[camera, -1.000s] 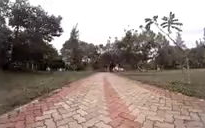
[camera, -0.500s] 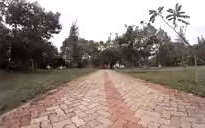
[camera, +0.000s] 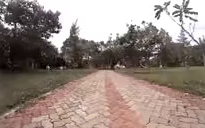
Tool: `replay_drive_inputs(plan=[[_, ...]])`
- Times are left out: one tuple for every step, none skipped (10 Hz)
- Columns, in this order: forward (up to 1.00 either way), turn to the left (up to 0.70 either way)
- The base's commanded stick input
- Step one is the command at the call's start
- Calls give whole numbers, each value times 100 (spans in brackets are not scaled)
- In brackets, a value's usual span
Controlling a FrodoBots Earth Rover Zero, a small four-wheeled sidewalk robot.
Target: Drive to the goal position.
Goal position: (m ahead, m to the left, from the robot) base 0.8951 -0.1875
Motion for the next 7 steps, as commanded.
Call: replay_drive_inputs(plan=[[70, 1], [70, 1], [70, 1], [70, 1], [70, 1], [70, 1], [70, 1]])
